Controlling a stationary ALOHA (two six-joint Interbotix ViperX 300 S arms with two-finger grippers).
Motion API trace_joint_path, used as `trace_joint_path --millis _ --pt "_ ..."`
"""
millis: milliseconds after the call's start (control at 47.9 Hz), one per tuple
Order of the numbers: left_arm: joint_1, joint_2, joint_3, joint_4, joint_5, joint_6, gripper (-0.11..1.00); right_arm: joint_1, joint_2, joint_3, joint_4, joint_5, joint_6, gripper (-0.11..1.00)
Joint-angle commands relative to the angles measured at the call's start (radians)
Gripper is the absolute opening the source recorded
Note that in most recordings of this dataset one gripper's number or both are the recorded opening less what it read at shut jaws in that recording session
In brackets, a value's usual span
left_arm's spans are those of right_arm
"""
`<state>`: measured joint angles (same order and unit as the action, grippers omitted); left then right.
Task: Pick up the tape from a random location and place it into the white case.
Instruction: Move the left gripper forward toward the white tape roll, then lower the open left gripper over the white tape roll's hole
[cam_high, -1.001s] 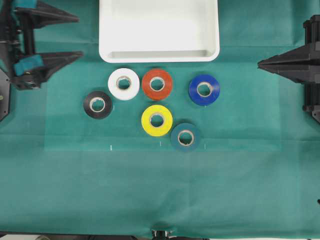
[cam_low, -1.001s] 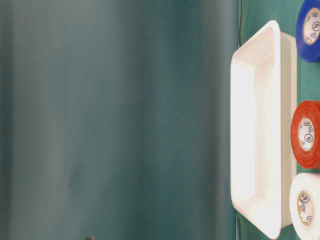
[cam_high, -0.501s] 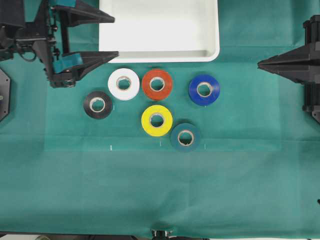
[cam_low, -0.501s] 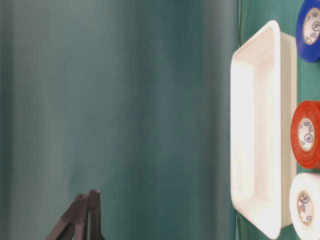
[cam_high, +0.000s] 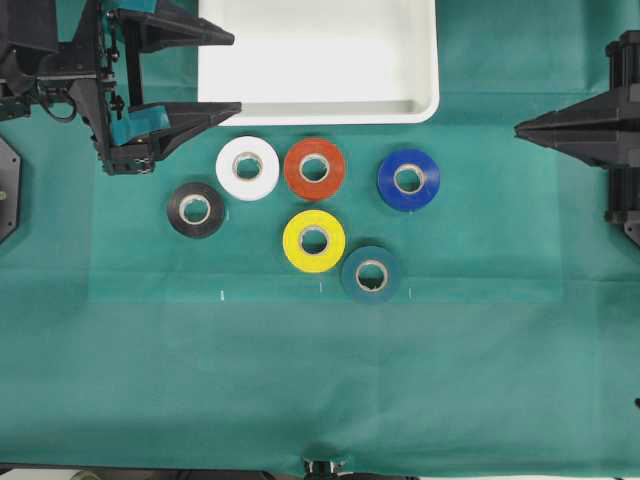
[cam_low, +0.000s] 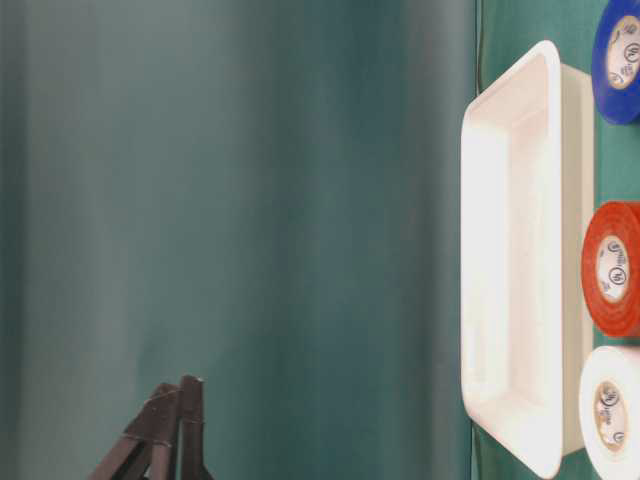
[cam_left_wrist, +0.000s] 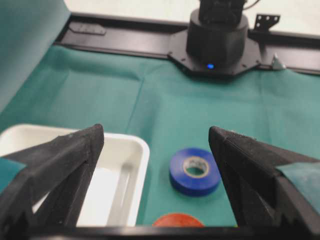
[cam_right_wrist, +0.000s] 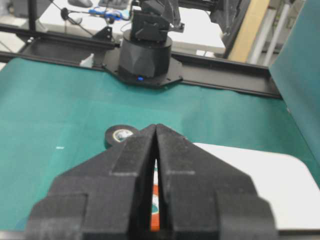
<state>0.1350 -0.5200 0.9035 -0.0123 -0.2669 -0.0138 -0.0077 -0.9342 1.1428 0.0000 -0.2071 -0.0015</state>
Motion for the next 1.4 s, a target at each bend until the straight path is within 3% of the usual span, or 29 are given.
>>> trace_joint_path --millis 0,146,438,814,1043,1377 --pt "-0.002 -0.011 -0.025 -0.002 0.034 -0.003 0.98 -0.002 0.008 -0.029 0.000 -0.005 0.002 0.00" --pt "-0.003 -0.009 -0.080 -0.002 0.176 -0.006 0.98 -0.002 0.008 -0.029 -0.002 0.000 0.002 0.00" --pt "-0.021 0.018 -0.250 -0.002 0.581 -0.017 0.98 -0.002 0.008 -0.029 -0.002 0.011 0.002 0.00" --pt "-0.023 0.121 -0.436 -0.002 0.985 -0.083 0.98 -0.002 0.008 -0.029 0.000 0.014 0.002 0.00" --pt "-0.023 0.166 -0.499 -0.002 1.114 -0.098 0.98 -0.002 0.008 -0.029 -0.002 0.015 0.002 0.00" --pt "-0.023 0.172 -0.515 -0.002 1.137 -0.098 0.98 -0.002 0.008 -0.028 -0.002 0.015 0.002 0.00"
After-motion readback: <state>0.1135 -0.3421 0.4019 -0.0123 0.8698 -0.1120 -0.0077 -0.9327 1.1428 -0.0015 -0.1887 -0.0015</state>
